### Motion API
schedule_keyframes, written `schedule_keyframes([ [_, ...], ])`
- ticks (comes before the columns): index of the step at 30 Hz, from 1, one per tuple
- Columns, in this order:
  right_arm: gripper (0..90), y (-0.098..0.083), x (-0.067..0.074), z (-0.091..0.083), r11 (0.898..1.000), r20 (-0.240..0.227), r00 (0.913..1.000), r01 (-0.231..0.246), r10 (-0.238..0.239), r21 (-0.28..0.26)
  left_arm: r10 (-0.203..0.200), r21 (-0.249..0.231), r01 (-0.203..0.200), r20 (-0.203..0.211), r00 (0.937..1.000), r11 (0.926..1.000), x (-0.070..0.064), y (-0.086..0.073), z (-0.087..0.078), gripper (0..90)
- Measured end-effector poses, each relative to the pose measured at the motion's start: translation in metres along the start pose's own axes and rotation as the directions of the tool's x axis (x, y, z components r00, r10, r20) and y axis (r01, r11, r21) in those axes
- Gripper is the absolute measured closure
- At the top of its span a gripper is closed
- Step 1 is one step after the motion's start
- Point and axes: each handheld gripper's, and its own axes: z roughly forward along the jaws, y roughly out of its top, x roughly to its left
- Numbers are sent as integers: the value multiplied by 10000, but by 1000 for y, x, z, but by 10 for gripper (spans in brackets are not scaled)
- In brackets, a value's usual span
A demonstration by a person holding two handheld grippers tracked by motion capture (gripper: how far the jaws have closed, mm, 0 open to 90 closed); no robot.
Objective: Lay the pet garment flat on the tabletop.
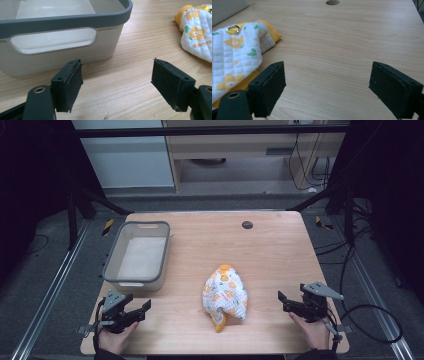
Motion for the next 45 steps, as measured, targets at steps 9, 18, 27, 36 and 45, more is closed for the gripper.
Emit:
schedule_keyframes([
  [9, 202, 0, 10, -2, 9988, -302, 9994, 156, -170, -454, 109, -432, -99, 226, 9997, 9990, -9, 2, -4, 275],
  [18, 229, 6, 12, -4, 9988, -584, 9982, 104, -132, -488, 340, -805, -311, 359, 9988, 9963, -20, 15, -7, 284],
  [27, 271, 26, 12, -9, 9962, -703, 9969, 290, -349, -825, 332, -1090, -267, 582, 9978, 9937, -24, 36, -9, 284],
  [36, 276, 43, 10, -7, 9949, -869, 9954, 308, -392, -963, 659, -1111, -571, 771, 9948, 9922, -33, 55, 3, 291],
  [45, 272, 63, 16, 2, 9931, -1191, 9915, 384, -516, -1105, 1046, -1099, -944, 908, 9904, 9895, -52, 78, 22, 292],
])
